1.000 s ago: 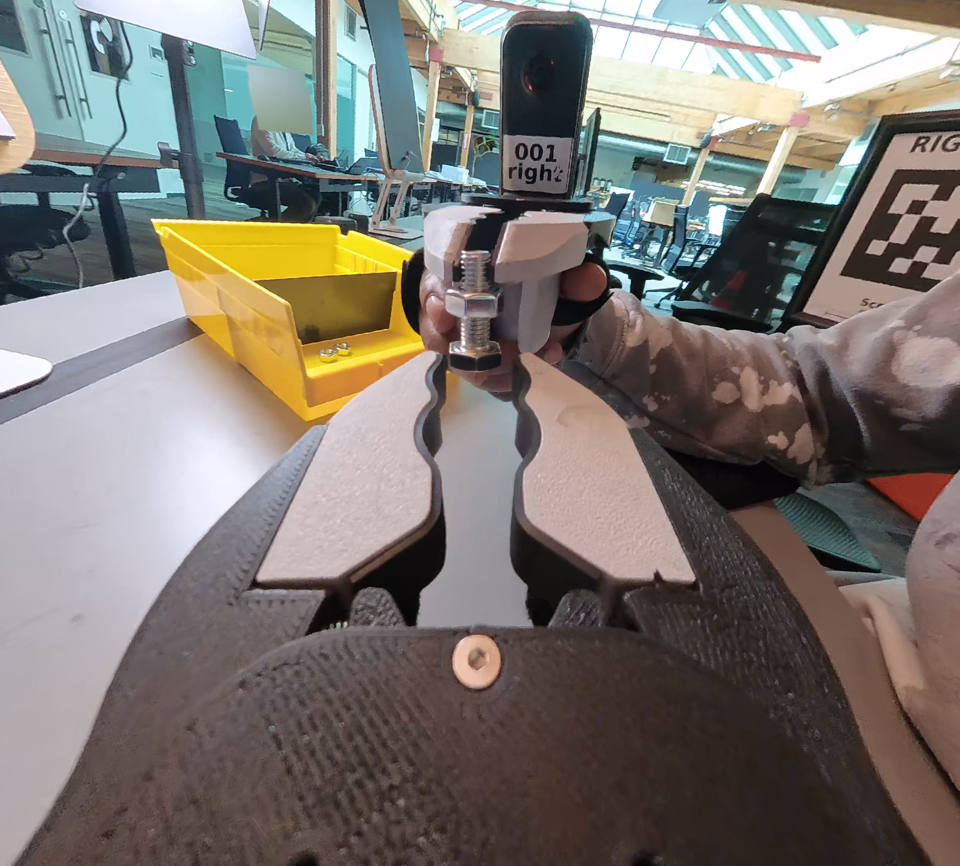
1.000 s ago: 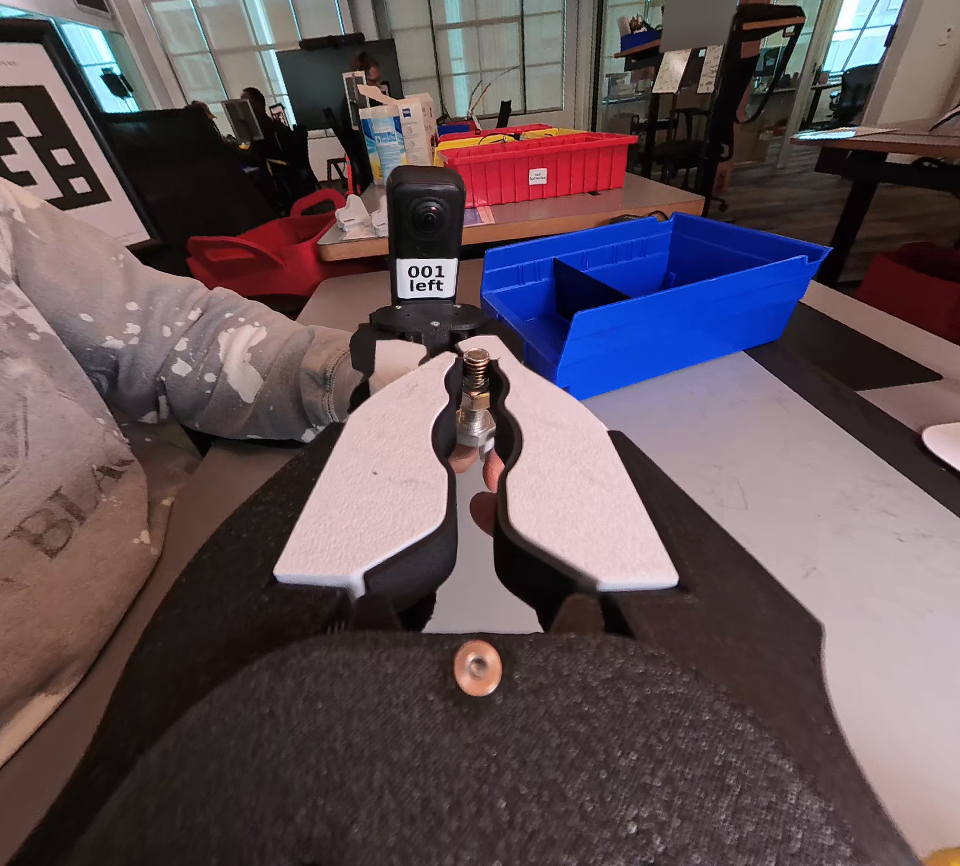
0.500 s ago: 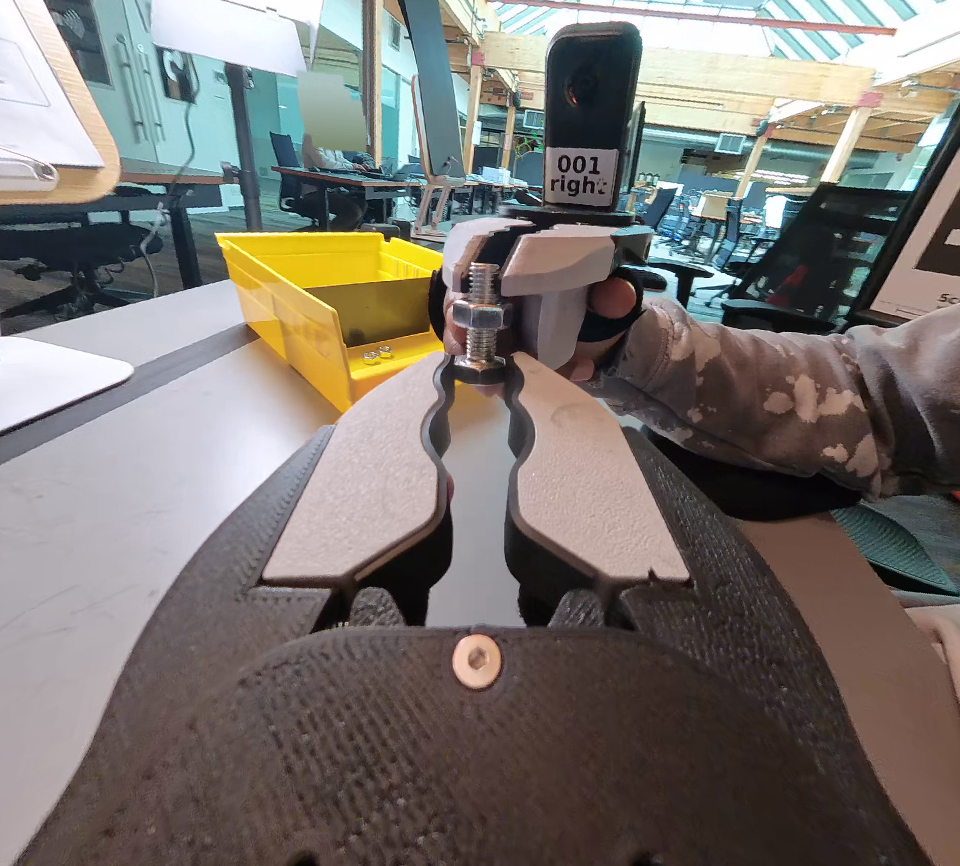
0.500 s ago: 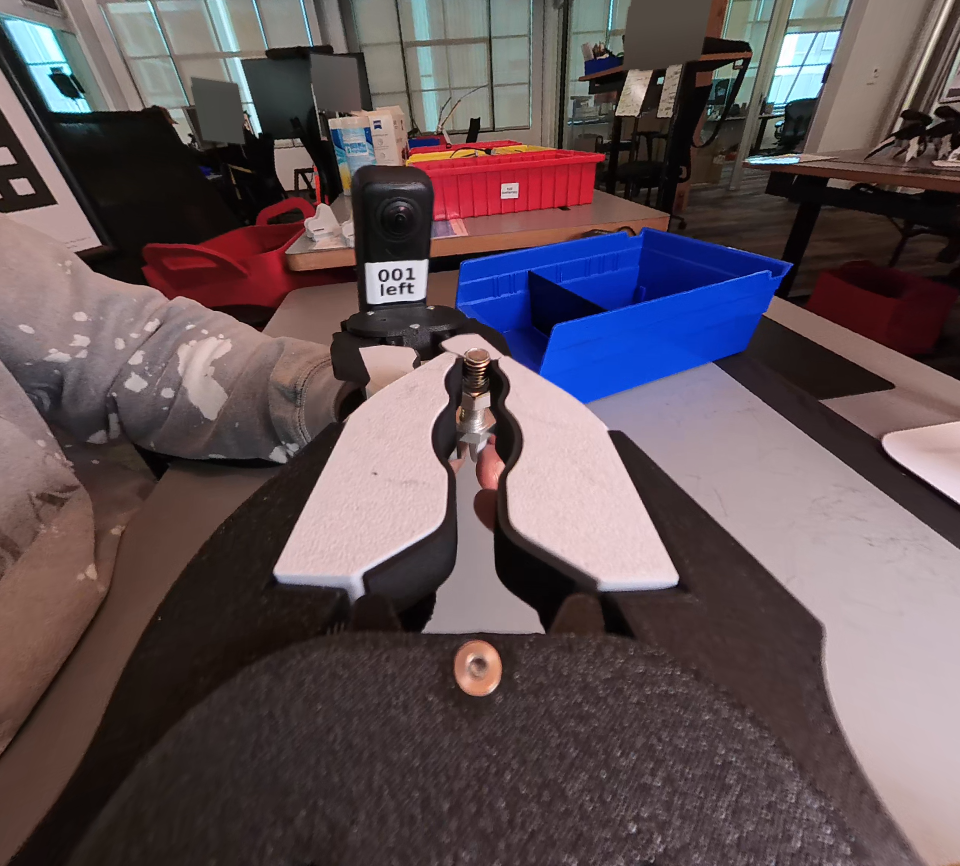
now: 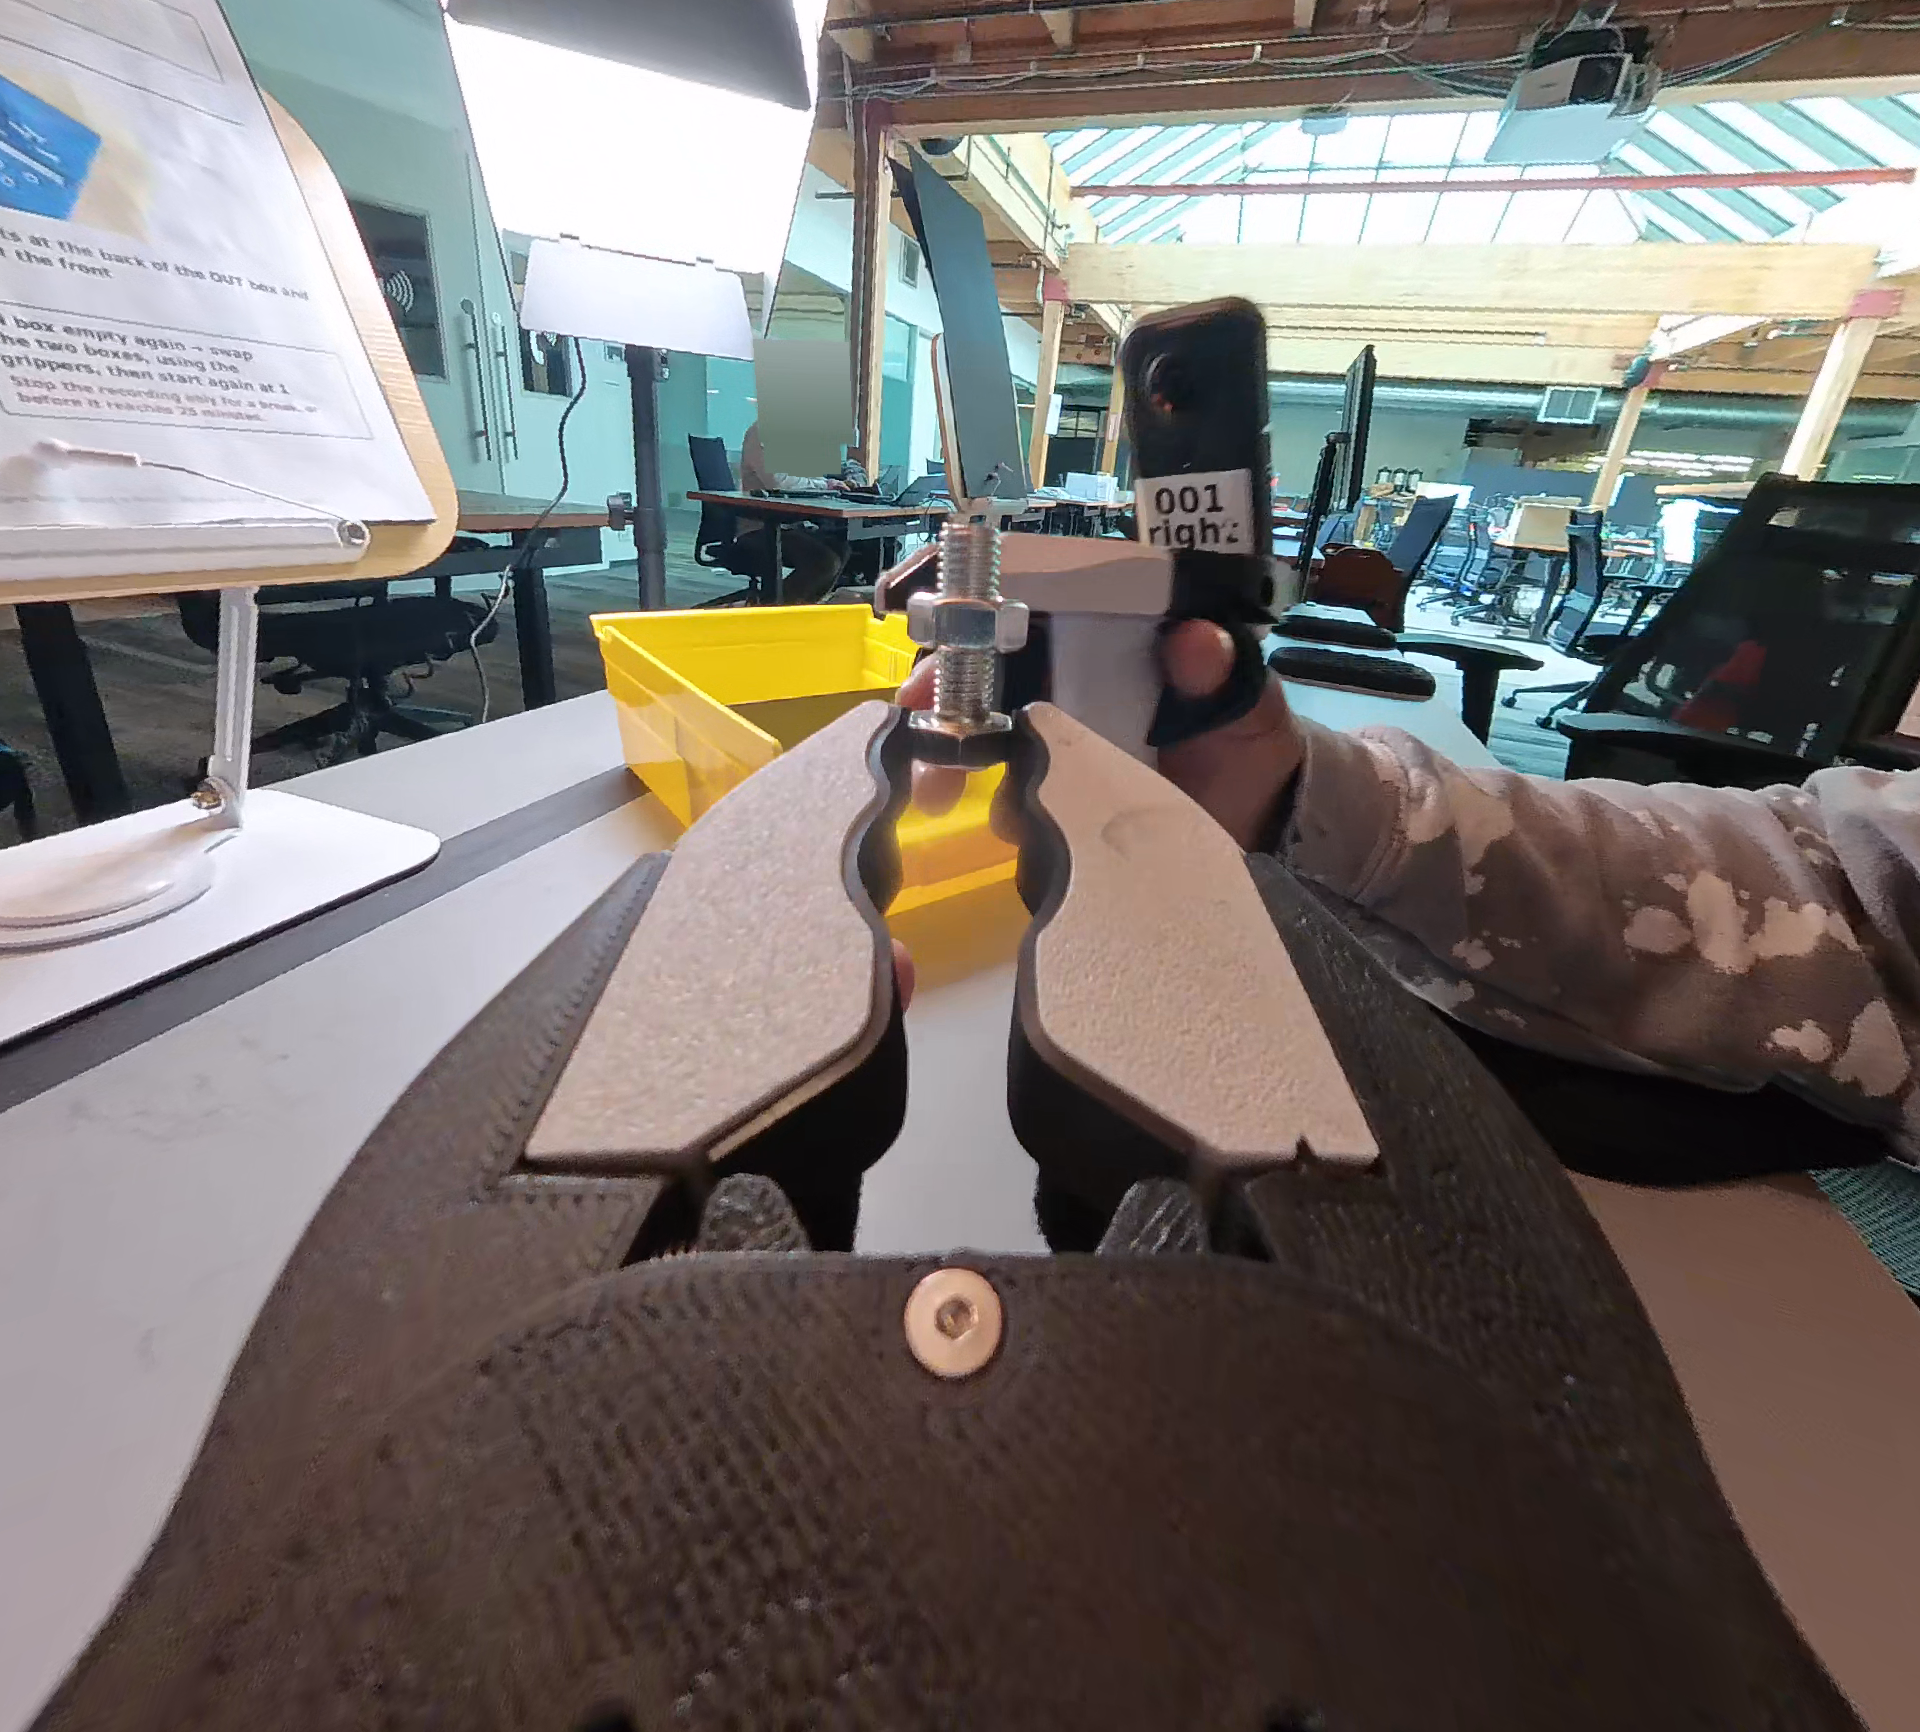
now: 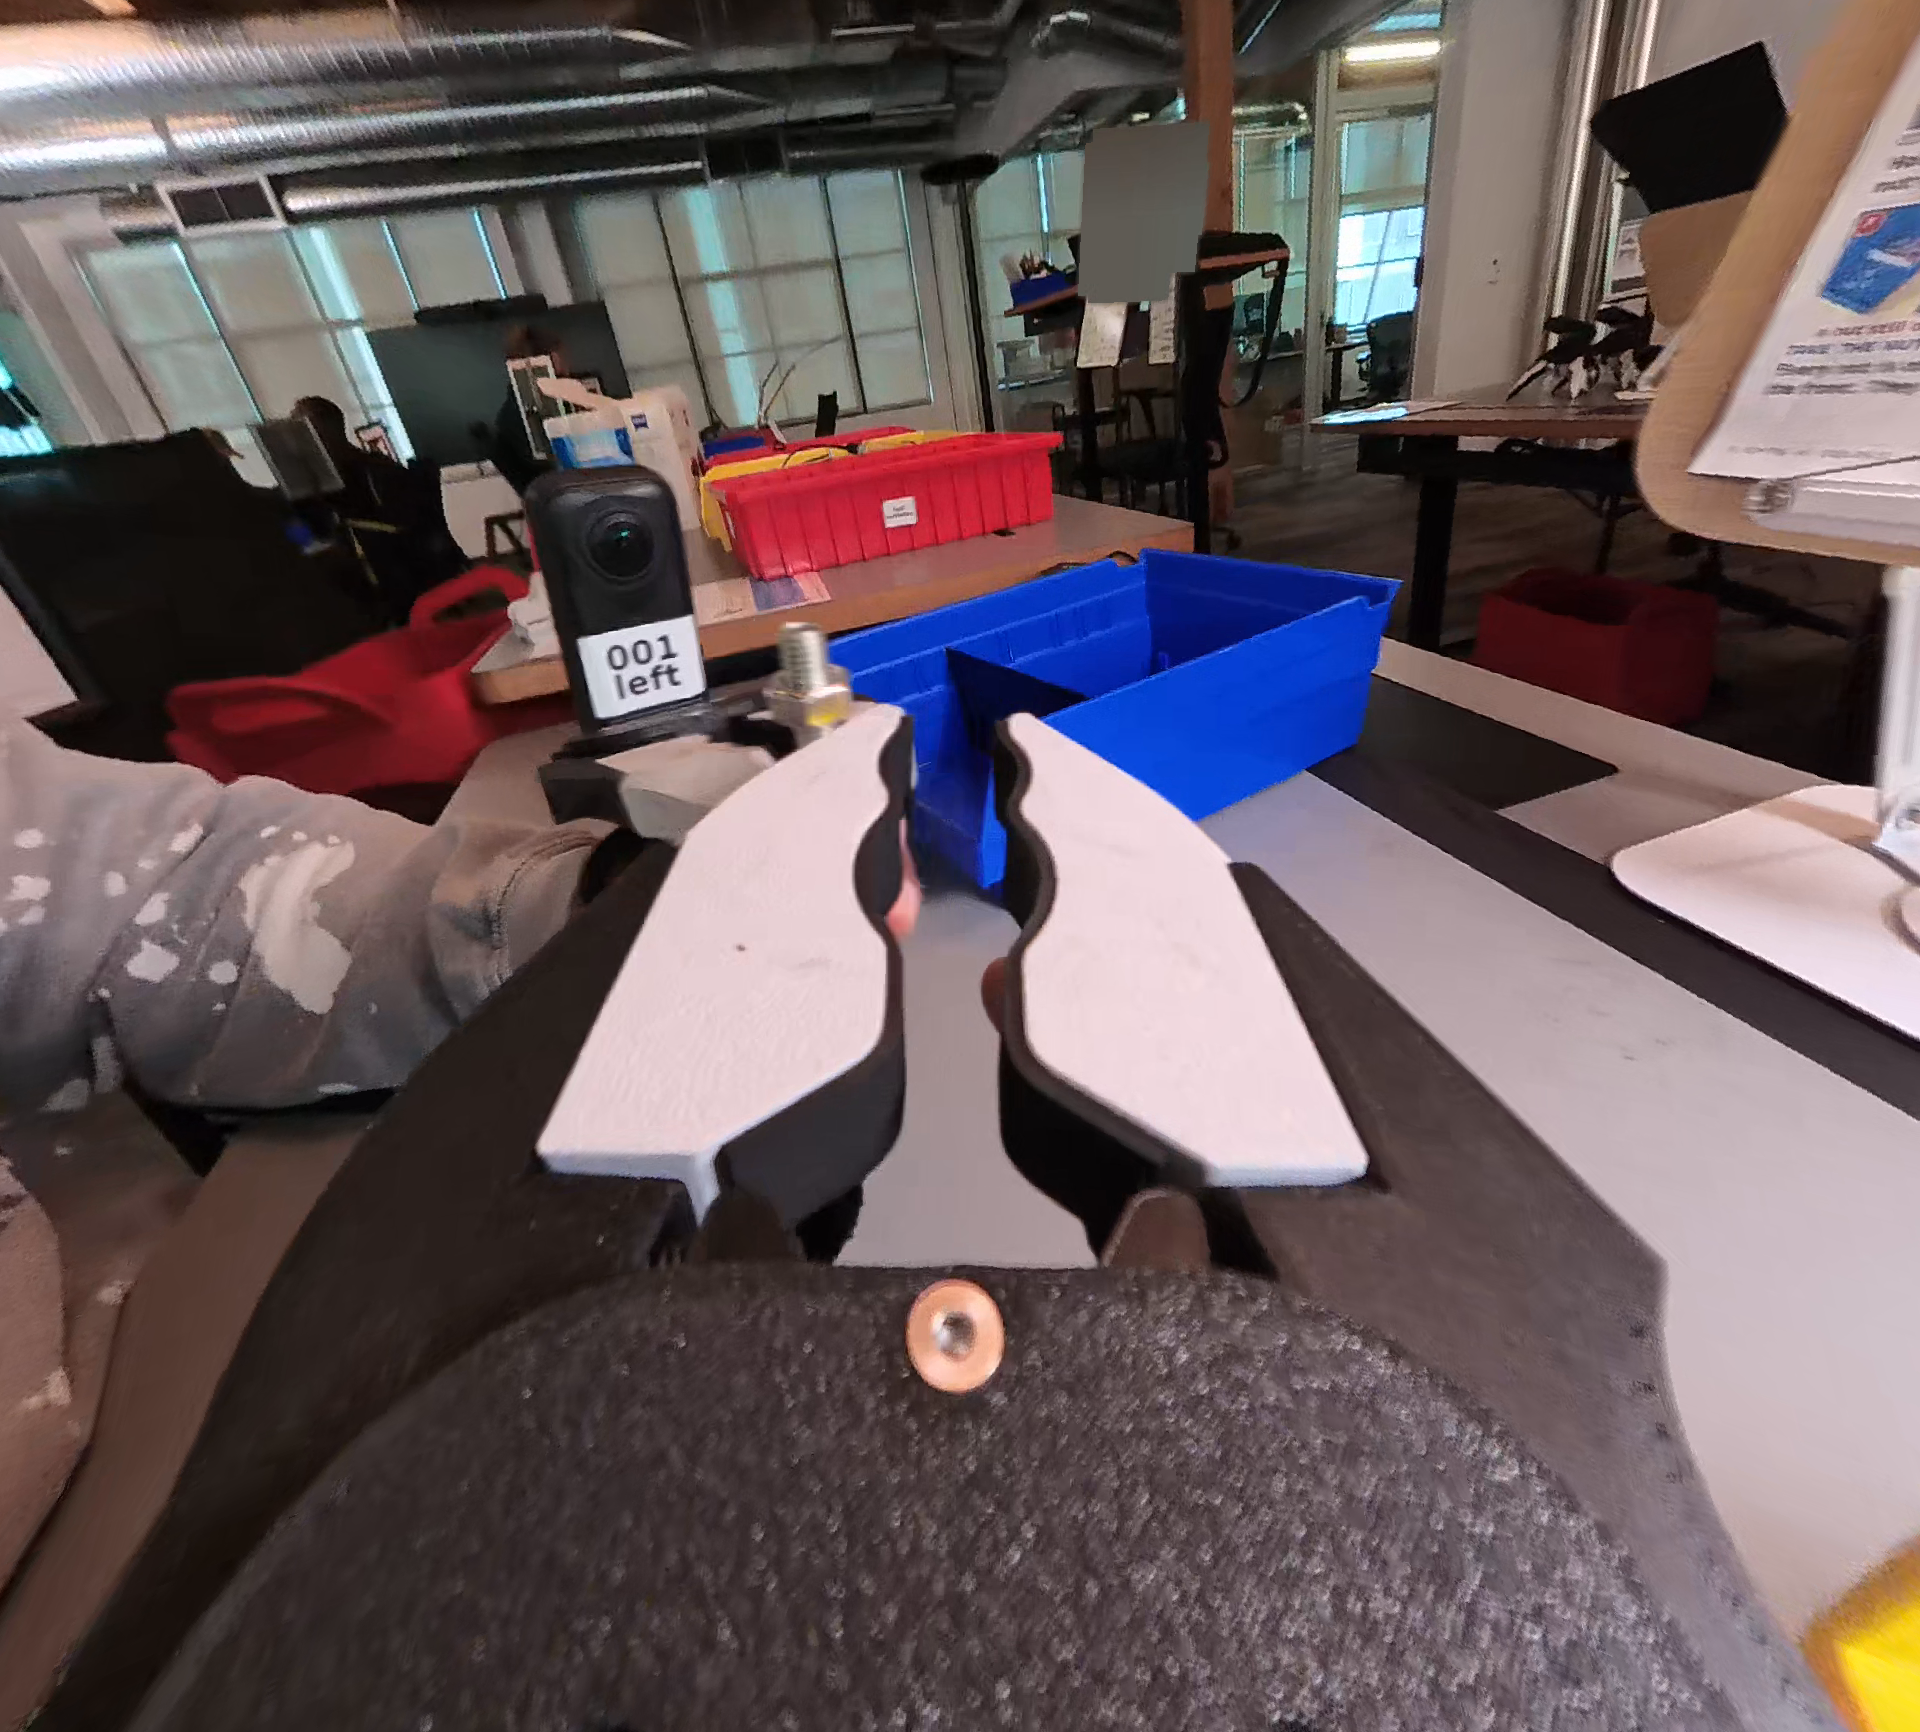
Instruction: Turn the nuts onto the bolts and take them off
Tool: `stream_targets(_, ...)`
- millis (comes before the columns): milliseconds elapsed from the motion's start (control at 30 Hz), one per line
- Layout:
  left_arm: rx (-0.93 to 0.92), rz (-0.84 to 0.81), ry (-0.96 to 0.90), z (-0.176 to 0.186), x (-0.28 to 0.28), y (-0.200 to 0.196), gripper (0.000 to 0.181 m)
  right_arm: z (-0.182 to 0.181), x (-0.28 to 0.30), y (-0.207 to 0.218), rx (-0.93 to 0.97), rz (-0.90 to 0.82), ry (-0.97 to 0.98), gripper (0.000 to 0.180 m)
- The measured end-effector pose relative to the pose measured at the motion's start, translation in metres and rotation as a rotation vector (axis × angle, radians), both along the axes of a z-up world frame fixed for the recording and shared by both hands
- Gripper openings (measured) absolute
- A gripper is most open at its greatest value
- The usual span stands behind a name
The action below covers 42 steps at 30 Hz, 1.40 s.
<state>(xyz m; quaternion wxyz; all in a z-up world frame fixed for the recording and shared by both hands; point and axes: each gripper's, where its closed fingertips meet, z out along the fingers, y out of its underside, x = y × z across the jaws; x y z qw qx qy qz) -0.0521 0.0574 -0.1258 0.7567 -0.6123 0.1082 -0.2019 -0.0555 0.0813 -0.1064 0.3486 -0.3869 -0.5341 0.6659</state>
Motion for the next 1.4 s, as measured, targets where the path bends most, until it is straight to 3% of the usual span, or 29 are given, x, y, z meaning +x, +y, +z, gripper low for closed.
stream_targets(133, -0.013, 0.007, 0.006, -0.005, 0.002, 0.003, 0.019, -0.005, -0.007, -0.032, 0.056, 0.042, -0.03, 0.033)
stream_targets(200, -0.003, 0.011, 0.0, -0.001, 0.001, 0.001, 0.019, -0.004, -0.009, -0.03, 0.059, 0.03, -0.023, 0.03)
stream_targets(267, 0.024, 0.005, -0.036, 0.005, -0.003, -0.002, 0.019, 0.001, -0.007, -0.016, -0.018, 0.0, -0.013, 0.007)
stream_targets(300, 0.028, 0.009, -0.045, 0.006, -0.006, -0.003, 0.019, 0.005, -0.005, -0.006, -0.046, -0.028, 0.013, 0.006)
stream_targets(533, 0.012, 0.008, -0.034, 0.001, -0.001, 0.001, 0.019, 0.002, -0.01, -0.032, 0.019, 0.006, -0.018, 0.034)
stream_targets(633, 0.017, 0.009, -0.053, 0.004, -0.002, 0.0, 0.019, 0.003, -0.01, -0.026, -0.001, 0.007, -0.02, 0.03)
stream_targets(667, 0.032, 0.004, -0.071, 0.007, -0.005, -0.002, 0.019, 0.003, -0.011, -0.013, -0.032, -0.042, -0.022, 0.012)
stream_targets(767, 0.036, 0.021, -0.07, 0.009, -0.01, -0.003, 0.019, 0.004, -0.008, 0.0, -0.038, -0.077, -0.008, 0.017)
stream_targets(933, 0.014, 0.015, -0.047, 0.002, -0.003, 0.001, 0.019, 0.006, -0.012, -0.03, -0.003, -0.017, -0.01, 0.034)
stream_targets(1033, 0.015, 0.016, -0.054, 0.004, -0.003, 0.0, 0.019, 0.006, -0.012, -0.025, -0.002, -0.028, -0.009, 0.033)
stream_targets(1067, 0.029, 0.015, -0.069, 0.007, -0.006, -0.001, 0.019, 0.005, -0.012, -0.014, -0.024, -0.066, -0.017, 0.013)
stream_targets(1100, 0.035, 0.011, -0.079, 0.009, -0.008, -0.003, 0.019, 0.006, -0.012, -0.003, -0.037, -0.108, 0.001, 0.013)
stream_targets(1200, 0.039, 0.026, -0.076, 0.011, -0.011, -0.003, 0.019, 0.007, -0.008, 0.001, -0.05, -0.09, 0.0, 0.021)
stream_targets(1400, 0.021, 0.005, -0.053, 0.005, -0.001, 0.0, 0.019, 0.006, -0.013, -0.034, 0.007, -0.024, -0.004, 0.029)
